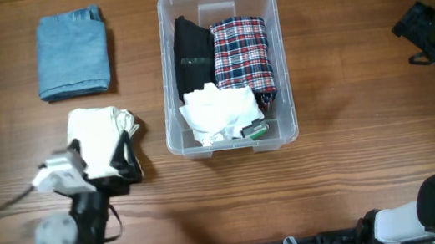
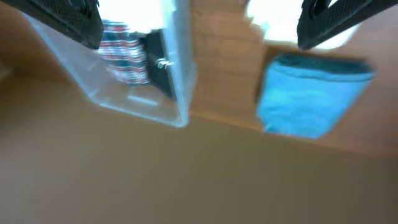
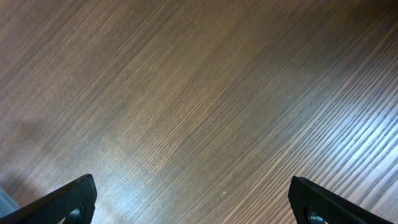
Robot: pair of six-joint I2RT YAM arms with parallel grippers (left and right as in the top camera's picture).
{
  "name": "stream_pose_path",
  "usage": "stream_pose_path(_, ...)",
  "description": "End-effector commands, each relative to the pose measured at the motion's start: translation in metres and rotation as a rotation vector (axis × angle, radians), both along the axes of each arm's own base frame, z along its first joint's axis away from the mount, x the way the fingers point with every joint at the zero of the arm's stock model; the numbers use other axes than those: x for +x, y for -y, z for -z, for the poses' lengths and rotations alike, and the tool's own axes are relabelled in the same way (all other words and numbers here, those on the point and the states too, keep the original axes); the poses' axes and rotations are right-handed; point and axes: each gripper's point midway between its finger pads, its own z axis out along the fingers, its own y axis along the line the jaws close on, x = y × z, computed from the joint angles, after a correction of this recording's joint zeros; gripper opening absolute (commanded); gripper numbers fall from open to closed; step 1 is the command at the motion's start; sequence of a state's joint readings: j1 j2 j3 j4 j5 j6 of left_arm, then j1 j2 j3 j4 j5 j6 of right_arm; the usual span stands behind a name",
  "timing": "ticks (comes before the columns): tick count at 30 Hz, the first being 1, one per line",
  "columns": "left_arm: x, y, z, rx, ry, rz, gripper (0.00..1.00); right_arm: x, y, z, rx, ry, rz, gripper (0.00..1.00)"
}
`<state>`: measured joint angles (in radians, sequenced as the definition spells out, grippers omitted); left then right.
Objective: Pack container
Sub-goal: 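Reach the left gripper to the folded cream cloth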
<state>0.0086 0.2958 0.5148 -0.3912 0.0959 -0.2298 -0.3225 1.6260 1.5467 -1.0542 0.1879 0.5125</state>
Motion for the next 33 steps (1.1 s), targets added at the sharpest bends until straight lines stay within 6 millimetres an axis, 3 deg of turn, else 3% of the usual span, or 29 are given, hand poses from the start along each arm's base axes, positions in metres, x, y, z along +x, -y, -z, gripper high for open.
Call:
stream_pose_path(1,0.014,-0.044,-0.021,0.128,-0.203,-0.223,1.00,0.000,0.001,0.002,0.000,0.000,0.015,1.00)
stream_pose_path(5,0.027,-0.063,-0.017,0.157,-0.421,-0.292,1.00,0.000,0.001,0.002,0.000,0.000,0.015,1.00)
stream_pose_path(9,0.041,-0.086,0.004,0.137,-0.601,-0.347,1.00,0.000,0.001,0.002,0.000,0.000,0.015,1.00)
stream_pose_path(16,0.055,-0.142,0.071,0.001,-0.825,-0.450,1.00,0.000,0.001,0.002,0.000,0.000,0.015,1.00)
stream_pose_path(20,0.065,-0.149,0.106,-0.047,-0.905,-0.312,1.00,0.000,0.001,0.002,0.000,-0.001,0.015,1.00)
stream_pose_path(23,0.066,-0.164,0.131,-0.080,-0.964,-0.313,1.00,0.000,0.001,0.002,0.000,0.000,0.015,1.00)
stream_pose_path(25,0.070,-0.166,0.145,-0.118,-0.979,-0.270,1.00,0.000,0.001,0.002,0.000,0.000,0.015,1.00)
stream_pose_path(29,0.080,-0.150,0.163,-0.197,-0.957,-0.058,1.00,0.000,0.001,0.002,0.000,0.000,0.015,1.00)
stream_pose_path(33,0.089,-0.133,0.165,-0.284,-0.893,0.089,1.00,0.000,0.001,0.002,0.000,0.000,0.016,1.00)
